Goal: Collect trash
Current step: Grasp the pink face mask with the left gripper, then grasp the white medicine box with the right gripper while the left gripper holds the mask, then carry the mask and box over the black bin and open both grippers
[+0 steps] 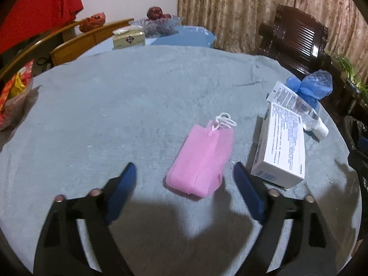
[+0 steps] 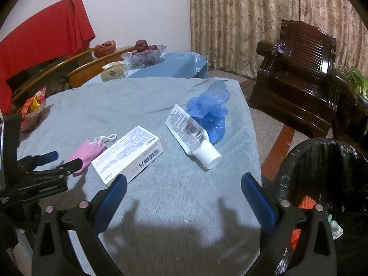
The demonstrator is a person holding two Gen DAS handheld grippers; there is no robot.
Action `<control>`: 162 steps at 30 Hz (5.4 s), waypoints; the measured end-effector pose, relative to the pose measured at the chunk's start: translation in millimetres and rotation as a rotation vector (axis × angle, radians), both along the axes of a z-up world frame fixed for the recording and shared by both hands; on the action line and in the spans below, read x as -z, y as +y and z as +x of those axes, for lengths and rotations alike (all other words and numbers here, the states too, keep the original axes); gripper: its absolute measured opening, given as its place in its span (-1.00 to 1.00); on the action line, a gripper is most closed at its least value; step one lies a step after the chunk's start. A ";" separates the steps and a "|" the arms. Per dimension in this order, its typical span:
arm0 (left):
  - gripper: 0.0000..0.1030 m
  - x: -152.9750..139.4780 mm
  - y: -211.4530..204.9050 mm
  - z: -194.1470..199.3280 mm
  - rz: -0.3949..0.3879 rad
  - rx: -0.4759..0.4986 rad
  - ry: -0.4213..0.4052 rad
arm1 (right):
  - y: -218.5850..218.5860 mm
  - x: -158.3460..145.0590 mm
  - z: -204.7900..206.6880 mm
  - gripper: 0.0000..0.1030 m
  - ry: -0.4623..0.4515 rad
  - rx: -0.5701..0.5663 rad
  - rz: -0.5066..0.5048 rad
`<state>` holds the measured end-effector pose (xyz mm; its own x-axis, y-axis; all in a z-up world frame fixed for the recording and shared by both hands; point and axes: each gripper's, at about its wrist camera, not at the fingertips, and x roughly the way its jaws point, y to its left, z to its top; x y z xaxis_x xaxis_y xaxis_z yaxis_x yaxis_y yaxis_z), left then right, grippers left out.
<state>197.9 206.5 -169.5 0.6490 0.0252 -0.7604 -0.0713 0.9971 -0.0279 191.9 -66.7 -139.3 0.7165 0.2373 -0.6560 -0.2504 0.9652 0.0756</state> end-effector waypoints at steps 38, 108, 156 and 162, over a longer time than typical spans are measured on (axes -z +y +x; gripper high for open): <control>-0.53 -5.4 54.1 -6.3 -0.015 -0.059 0.003 | 104.5 29.3 37.7 0.88 0.062 -0.049 -0.042; -0.52 -96.0 -89.6 -48.7 -0.026 0.108 -0.148 | -22.7 -70.5 -35.0 0.05 -0.052 -0.050 0.024; -0.52 -77.8 -353.6 -43.7 -0.045 0.557 -0.148 | -281.1 -60.9 -99.5 0.05 -0.051 0.378 0.010; -0.50 -63.2 -368.8 -31.6 -0.049 0.572 -0.129 | -294.4 -49.8 -92.3 0.06 -0.031 0.393 0.006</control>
<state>166.3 -162.4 -106.2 0.6360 -0.3897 -0.6660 0.4848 0.8733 -0.0480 99.6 -361.1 -89.5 0.7730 -0.0552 -0.6320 0.1360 0.9875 0.0801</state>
